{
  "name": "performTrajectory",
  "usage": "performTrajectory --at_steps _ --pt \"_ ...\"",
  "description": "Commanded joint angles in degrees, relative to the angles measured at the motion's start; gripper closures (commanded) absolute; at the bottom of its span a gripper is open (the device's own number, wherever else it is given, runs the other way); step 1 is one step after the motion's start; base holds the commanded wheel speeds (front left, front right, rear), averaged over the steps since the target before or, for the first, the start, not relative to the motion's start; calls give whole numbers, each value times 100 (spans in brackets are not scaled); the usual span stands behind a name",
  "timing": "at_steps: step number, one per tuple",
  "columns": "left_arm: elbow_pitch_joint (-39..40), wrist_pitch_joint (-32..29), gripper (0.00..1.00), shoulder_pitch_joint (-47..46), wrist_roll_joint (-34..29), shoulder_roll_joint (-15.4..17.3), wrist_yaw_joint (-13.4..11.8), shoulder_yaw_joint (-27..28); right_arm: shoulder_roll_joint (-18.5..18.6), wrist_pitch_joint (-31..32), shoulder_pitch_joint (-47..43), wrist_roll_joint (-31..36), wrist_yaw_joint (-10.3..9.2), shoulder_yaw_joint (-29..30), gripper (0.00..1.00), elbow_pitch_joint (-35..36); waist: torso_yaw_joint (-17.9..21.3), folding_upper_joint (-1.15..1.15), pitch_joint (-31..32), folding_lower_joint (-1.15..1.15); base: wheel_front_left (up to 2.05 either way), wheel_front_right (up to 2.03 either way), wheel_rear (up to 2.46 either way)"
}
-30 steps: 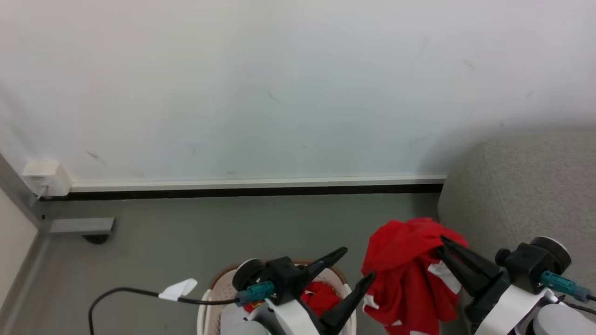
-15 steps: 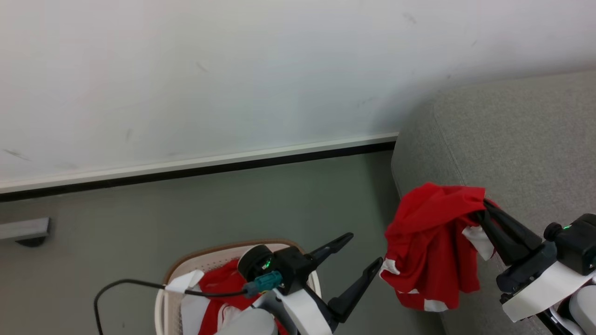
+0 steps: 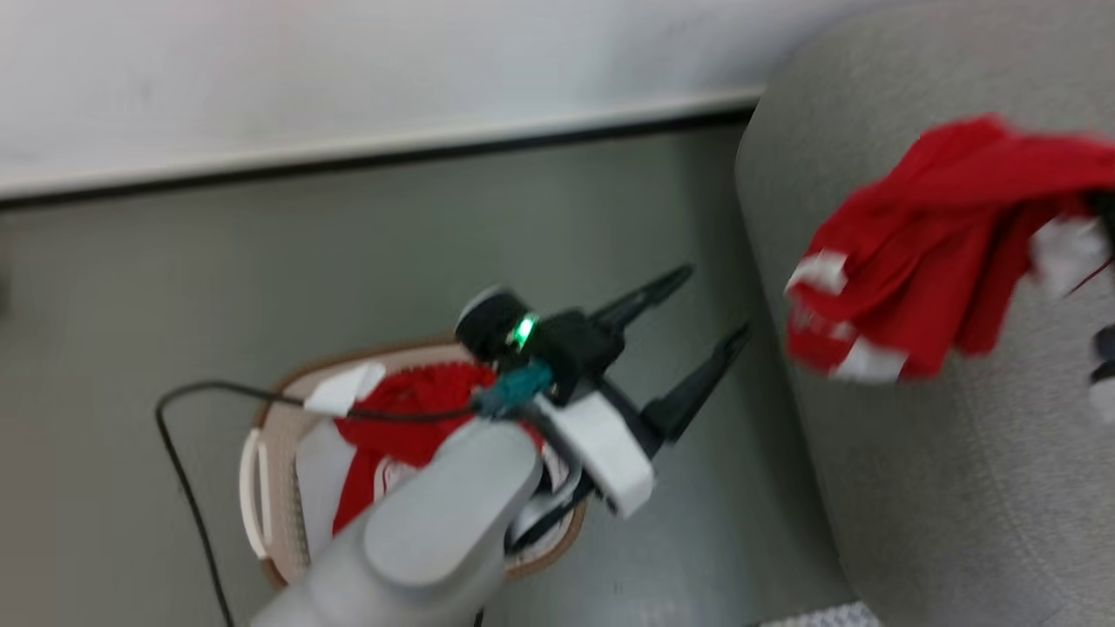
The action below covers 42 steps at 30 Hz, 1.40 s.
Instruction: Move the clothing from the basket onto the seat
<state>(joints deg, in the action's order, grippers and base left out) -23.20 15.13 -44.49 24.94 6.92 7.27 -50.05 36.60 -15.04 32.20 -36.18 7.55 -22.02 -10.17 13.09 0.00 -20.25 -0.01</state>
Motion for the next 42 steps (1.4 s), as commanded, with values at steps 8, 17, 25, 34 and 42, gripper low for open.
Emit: performTrajectory --at_steps 8,17,25,34,42 --pt "-26 3 0 -1154 -235 -165 17 181 771 11 1344 -389 -13 1147 100 -889 -445 0 -1830 1 0 0 0" --pt "154 2 0 -1383 -376 -147 -75 302 1439 90 2801 -348 -12 2082 100 -2769 -930 0 -2753 1 0 0 0" --pt "242 2 0 -1138 -416 -69 -143 367 906 -4 3148 115 -13 2281 99 -4159 -1124 0 -2947 1 0 0 0" --pt "195 2 0 -578 -327 119 -120 569 442 -7 2608 467 -13 2044 0 -4228 -911 0 -2310 1 0 0 0" --pt "241 3 0 222 -208 267 -98 988 356 -10 1304 960 -13 2304 0 -3059 -812 0 -1288 1 0 0 0"
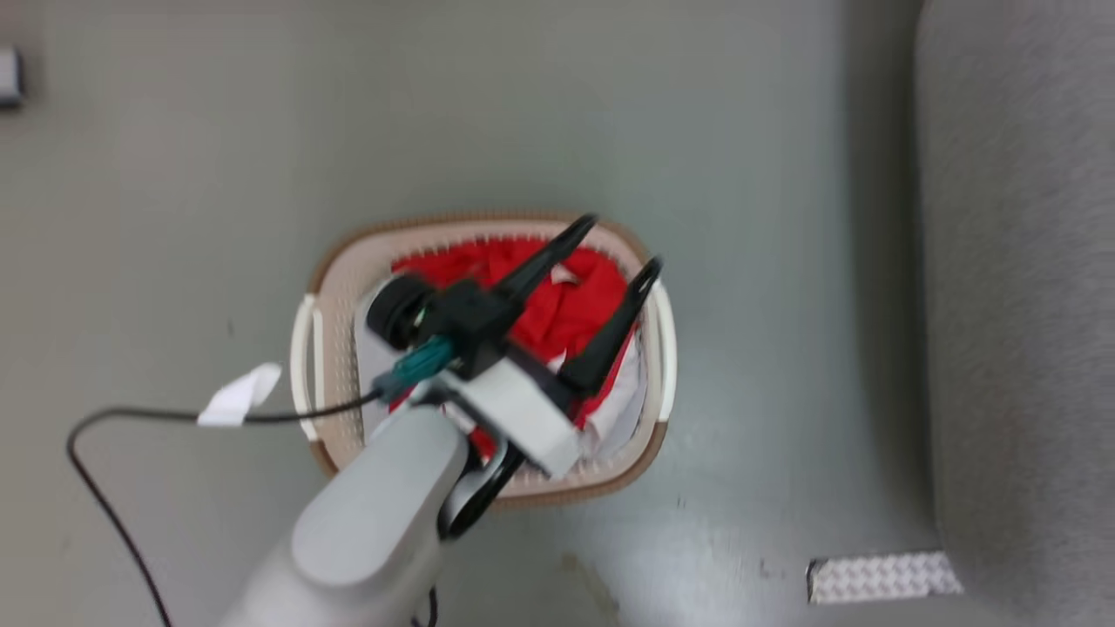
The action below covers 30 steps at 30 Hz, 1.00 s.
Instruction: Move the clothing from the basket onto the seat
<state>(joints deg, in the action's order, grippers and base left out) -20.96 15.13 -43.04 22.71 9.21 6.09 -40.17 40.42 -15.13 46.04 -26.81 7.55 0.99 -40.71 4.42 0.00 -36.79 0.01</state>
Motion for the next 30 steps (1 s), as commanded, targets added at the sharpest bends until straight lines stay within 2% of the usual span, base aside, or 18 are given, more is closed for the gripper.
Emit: performTrajectory --at_steps 1,5,10,18,23,30 --pt "13 3 0 219 19 46 19 67 -98 2 -292 86 -12 88 0 165 50 0 536 -1 0 0 0" --pt "108 3 0 895 121 30 -104 592 -405 0 -1203 348 -12 426 0 934 15 0 1184 -1 0 0 0" --pt "216 3 0 1873 166 -51 -110 1288 -986 1 -2316 715 -12 751 0 1756 -83 0 2015 -1 0 0 0" --pt "109 3 0 3067 -197 -149 -68 2201 -1866 1 -3754 1131 -12 786 0 2733 -334 0 3059 -1 0 0 0" --pt "109 3 0 3713 -447 -237 -59 2689 -2429 1 -4531 1245 -12 614 0 3014 -495 0 3581 -1 0 0 0" --pt "317 3 0 4302 -791 -356 -17 3293 -3075 1 -5208 1395 -13 385 0 3093 -633 0 3851 -1 0 0 0"
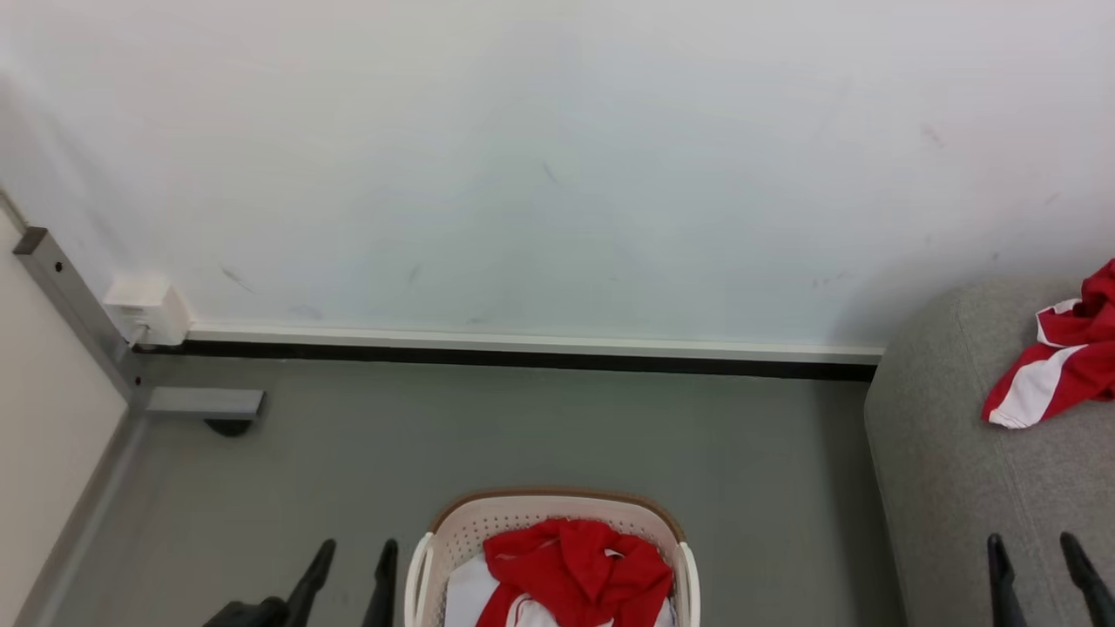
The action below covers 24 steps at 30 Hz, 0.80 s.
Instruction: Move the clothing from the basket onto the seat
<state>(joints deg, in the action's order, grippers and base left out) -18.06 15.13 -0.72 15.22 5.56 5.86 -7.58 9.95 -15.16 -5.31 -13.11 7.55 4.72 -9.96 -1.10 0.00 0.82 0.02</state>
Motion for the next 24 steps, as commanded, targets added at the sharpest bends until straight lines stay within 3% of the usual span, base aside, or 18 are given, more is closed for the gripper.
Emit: performTrajectory --at_steps 1,9,24 --pt "68 3 0 134 -92 -10 4 138 -98 3 -129 53 -13 -9 0 17 -89 0 111 -2 0 0 0" --pt "177 3 0 359 -364 -160 53 527 -400 3 -251 98 -12 -226 0 -85 -144 0 142 -2 0 0 0" --pt "89 2 0 245 -443 -245 152 594 -354 3 -127 76 -12 -310 0 -121 -110 0 77 -2 0 0 0"
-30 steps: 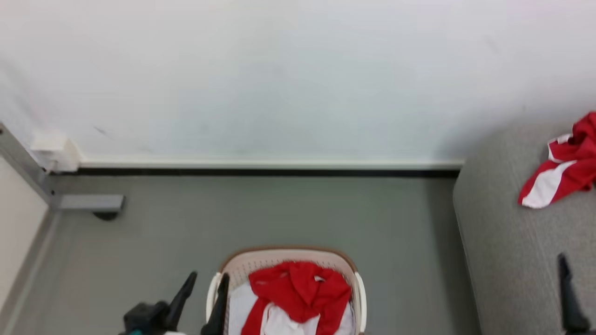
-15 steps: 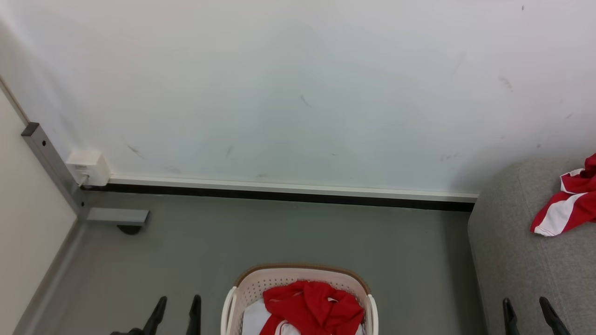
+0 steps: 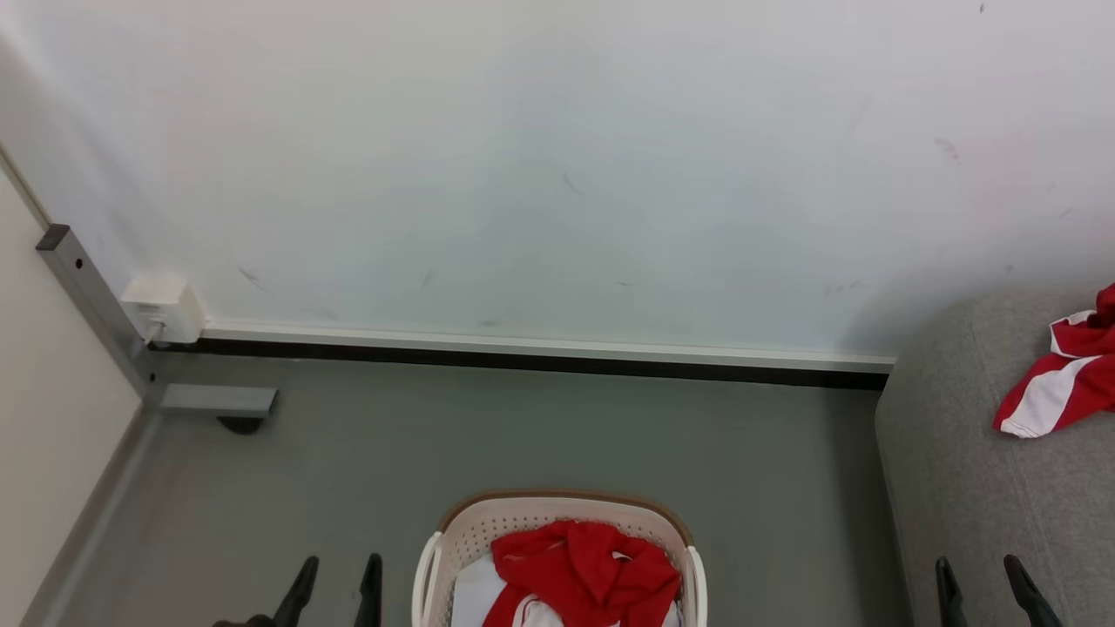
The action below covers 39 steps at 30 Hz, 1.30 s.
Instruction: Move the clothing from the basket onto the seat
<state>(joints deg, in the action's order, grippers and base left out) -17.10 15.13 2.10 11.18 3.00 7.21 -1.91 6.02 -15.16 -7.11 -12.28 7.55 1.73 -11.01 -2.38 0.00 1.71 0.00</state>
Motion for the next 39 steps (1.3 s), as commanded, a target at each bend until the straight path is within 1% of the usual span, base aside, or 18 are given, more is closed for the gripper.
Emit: performTrajectory --at_steps 1,6,11,15,19,22,25,29,34,36,39 --pt "-16 3 0 -49 -43 8 21 20 39 3 71 -8 -12 -25 0 -16 36 0 -25 0 0 0 0" --pt "-86 2 0 -137 -31 6 27 -52 72 3 144 -20 -12 -105 0 6 147 0 -88 0 0 0 0" --pt "-418 2 0 -494 22 -2 29 -416 101 3 289 -62 -12 -150 0 163 335 0 -331 0 0 0 0" --pt "-1023 -60 0 -1254 22 1 31 -871 137 2 593 -86 -13 -199 0 361 551 0 -904 0 0 0 0" --pt "-1699 -389 0 -2119 145 3 24 -1246 132 3 980 -100 -13 -283 0 568 852 0 -1602 0 0 0 0" --pt "-2235 -745 0 -2768 128 3 -50 -1458 84 3 1291 -125 -13 -295 0 723 1080 0 -2120 0 0 0 0" --pt "-2783 -1163 0 -3323 91 5 -180 -1549 26 3 1577 -144 -13 -354 0 880 1336 0 -2686 0 0 0 0" --pt "-3468 -1565 0 -4008 57 15 -399 -1532 -53 3 1935 -187 -13 -421 0 1078 1620 0 -3383 0 0 0 0" --pt "-4083 -1702 0 -4723 22 178 -635 -1460 -170 3 2312 -244 -13 -511 0 1304 1898 0 -4111 0 0 0 0" --pt "-4253 -1717 0 -4959 100 188 -701 -1394 -199 3 2425 -263 -13 -533 0 1403 1964 0 -4389 0 0 0 0" --pt "-4472 -1677 0 -5302 86 289 -799 -1373 -241 3 2568 -276 -13 -609 0 1513 2026 0 -4734 0 0 0 0"
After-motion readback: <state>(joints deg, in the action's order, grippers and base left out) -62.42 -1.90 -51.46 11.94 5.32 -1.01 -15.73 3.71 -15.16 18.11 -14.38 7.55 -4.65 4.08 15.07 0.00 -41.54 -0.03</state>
